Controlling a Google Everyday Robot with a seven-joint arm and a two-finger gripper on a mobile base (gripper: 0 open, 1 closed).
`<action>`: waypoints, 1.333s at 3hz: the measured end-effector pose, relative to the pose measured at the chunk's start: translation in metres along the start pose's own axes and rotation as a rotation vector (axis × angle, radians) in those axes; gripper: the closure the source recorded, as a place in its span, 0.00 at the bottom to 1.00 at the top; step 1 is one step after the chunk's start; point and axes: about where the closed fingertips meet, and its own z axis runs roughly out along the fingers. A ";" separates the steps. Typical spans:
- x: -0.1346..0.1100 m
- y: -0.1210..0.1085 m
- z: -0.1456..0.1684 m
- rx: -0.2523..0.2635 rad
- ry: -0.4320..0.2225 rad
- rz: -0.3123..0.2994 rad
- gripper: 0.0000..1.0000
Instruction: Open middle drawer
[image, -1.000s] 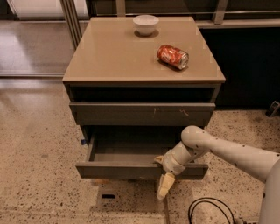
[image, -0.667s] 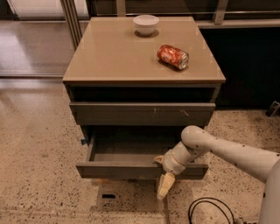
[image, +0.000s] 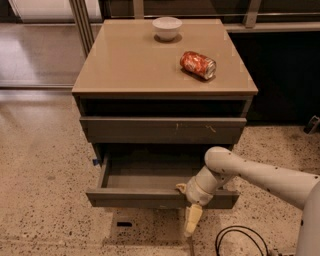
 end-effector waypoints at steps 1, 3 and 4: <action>0.011 0.029 -0.004 -0.017 -0.033 -0.056 0.00; 0.025 0.070 -0.024 0.041 -0.091 -0.139 0.00; 0.025 0.070 -0.024 0.041 -0.091 -0.139 0.00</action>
Offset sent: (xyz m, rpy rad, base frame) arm -0.0719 -0.0506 0.0298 0.1490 -0.0915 0.1282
